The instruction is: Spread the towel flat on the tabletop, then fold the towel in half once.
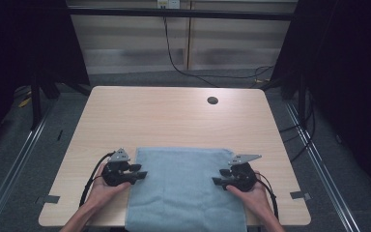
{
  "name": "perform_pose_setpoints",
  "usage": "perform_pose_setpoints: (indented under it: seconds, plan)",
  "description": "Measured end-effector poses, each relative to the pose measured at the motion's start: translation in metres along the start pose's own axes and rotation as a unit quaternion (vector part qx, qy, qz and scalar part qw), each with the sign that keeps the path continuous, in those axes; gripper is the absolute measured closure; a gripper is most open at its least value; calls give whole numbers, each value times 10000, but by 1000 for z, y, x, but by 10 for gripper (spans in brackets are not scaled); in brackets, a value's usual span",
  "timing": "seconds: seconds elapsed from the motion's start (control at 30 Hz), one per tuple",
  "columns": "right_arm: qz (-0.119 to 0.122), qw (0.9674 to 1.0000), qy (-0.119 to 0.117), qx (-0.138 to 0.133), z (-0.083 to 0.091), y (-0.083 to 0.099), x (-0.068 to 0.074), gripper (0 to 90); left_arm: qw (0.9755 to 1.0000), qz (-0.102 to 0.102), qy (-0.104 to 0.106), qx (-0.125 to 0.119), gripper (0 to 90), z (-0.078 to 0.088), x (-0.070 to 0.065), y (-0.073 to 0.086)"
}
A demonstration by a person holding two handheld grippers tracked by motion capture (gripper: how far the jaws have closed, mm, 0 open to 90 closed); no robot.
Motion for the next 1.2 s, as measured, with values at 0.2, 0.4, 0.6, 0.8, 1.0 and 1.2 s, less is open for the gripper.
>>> perform_pose_setpoints:
  seconds: [0.2, 0.4, 0.6, 0.8, 1.0, 1.2]
  plan:
    - [104, 9998, -64, -168, 8, -5, 1, 489, 9999, -56, 45, -115, 498, 7, -2, -8]
    - [-58, 9982, 344, -492, 18, -34, -39, 469, 9991, 247, -186, -301, 478, 1, 26, -30]
    - [-264, 9961, 752, -382, -1, -38, -81, 435, 9979, 431, -419, -235, 452, -7, 49, -33]
    - [-129, 9941, 1056, -217, -14, -33, -87, 400, 9970, 491, -550, -233, 402, -9, 58, -32]
    - [61, 9963, 829, -194, -15, -32, -74, 714, 9971, 427, -599, -167, 360, -14, 58, -30]
    - [-35, 9974, 654, -288, -16, -32, -70, 834, 9979, 223, -601, -12, 336, -22, 54, -27]
Point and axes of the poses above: each handheld gripper's, and its own axes: z roughly backward along the jaws, y roughly out of its underside, x roughly to its left, the point moved 7 cm from there along -z, roughly forward along the jaws, and after that the axes turned 4 degrees about -y, right-handed, at the moved point
